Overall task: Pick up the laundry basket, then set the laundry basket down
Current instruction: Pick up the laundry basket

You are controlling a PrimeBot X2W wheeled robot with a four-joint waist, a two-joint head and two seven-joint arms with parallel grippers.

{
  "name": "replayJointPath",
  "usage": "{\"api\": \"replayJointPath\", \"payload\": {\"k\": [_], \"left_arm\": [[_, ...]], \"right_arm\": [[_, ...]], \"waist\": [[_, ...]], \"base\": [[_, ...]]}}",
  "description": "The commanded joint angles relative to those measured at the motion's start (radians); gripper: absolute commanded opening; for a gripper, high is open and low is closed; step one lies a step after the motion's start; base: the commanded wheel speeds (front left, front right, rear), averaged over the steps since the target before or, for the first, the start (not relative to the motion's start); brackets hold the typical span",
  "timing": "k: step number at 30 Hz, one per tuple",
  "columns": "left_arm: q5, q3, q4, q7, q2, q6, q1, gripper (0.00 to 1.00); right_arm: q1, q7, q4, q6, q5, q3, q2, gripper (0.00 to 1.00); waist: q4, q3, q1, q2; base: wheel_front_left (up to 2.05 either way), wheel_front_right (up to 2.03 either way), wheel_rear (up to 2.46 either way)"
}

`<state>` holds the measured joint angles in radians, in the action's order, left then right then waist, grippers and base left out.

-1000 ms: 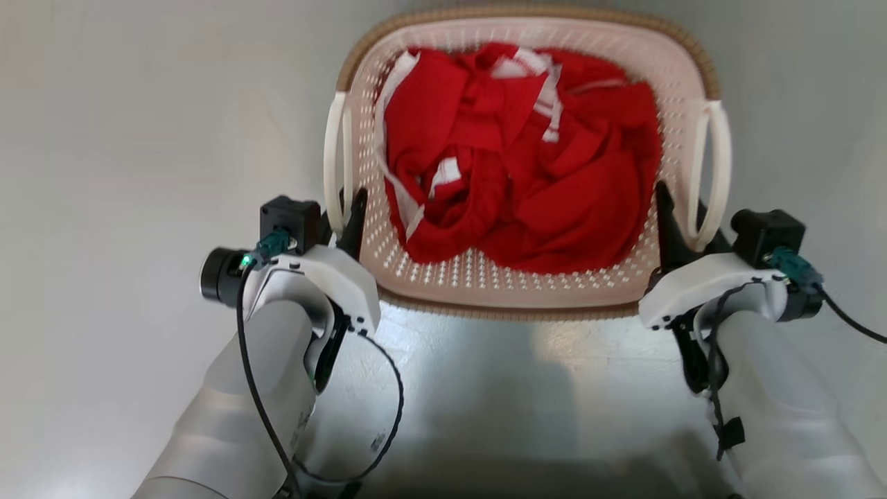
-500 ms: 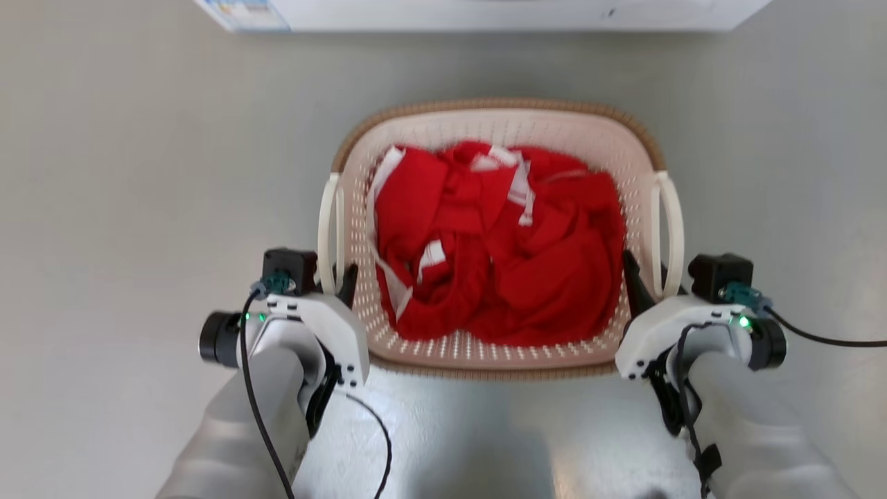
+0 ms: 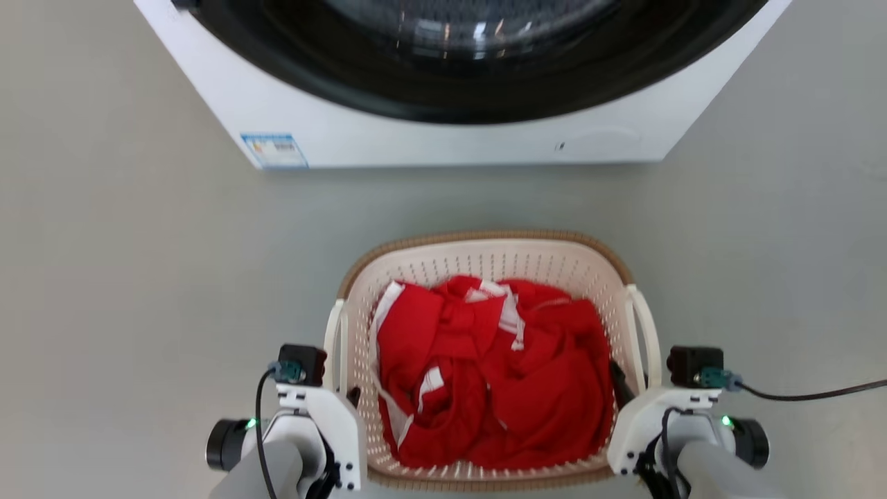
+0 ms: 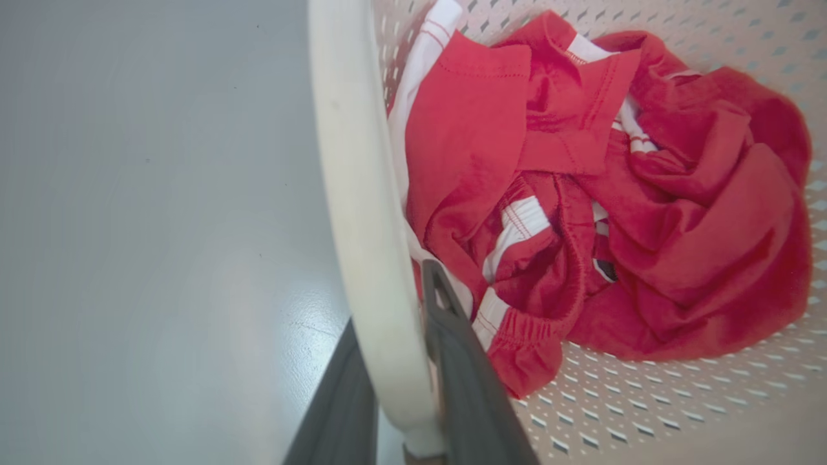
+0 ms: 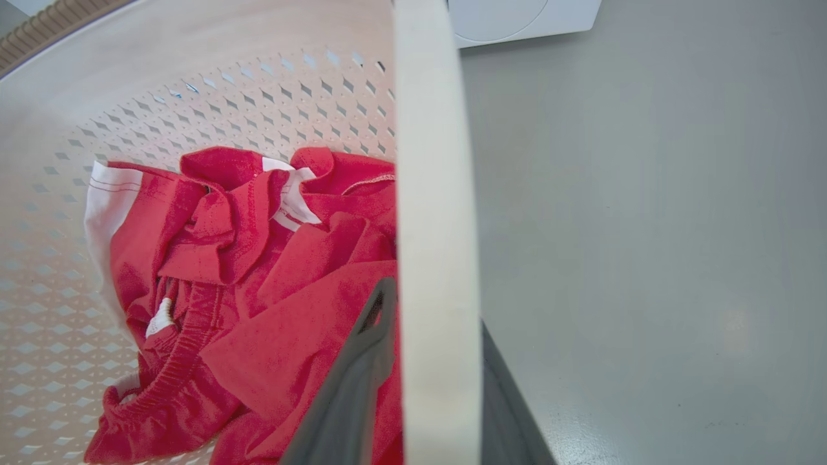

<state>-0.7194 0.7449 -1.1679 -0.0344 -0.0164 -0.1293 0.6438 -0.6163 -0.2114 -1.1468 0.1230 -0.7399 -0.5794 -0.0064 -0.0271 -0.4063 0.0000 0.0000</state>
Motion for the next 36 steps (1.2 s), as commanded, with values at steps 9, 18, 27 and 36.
{"api": "replayJointPath", "payload": {"k": [9,18,27,36], "left_arm": [[-0.049,0.02,-0.009,0.048,0.116,-0.001,-0.08,0.0],[-0.099,0.051,-0.002,0.126,0.146,-0.001,-0.151,0.0],[-0.112,0.072,0.01,0.137,0.154,-0.001,-0.172,0.0],[-0.11,0.096,0.019,0.14,0.14,-0.001,-0.179,0.0]], "right_arm": [[0.091,0.034,-0.029,0.008,-0.102,-0.114,-0.044,0.0],[0.166,0.07,-0.041,0.008,-0.209,-0.207,-0.044,0.0],[0.202,0.074,-0.063,0.008,-0.289,-0.259,-0.044,0.0],[0.208,0.072,-0.077,0.008,-0.357,-0.318,-0.044,0.0]], "waist": [[0.038,0.222,0.0,0.0],[0.051,0.364,0.0,0.0],[0.039,0.412,0.0,0.0],[0.037,0.417,0.0,0.0]], "base": [[0.0,0.0,0.0],[0.0,0.0,0.0],[0.0,0.0,0.0],[0.0,0.0,0.0]]}}
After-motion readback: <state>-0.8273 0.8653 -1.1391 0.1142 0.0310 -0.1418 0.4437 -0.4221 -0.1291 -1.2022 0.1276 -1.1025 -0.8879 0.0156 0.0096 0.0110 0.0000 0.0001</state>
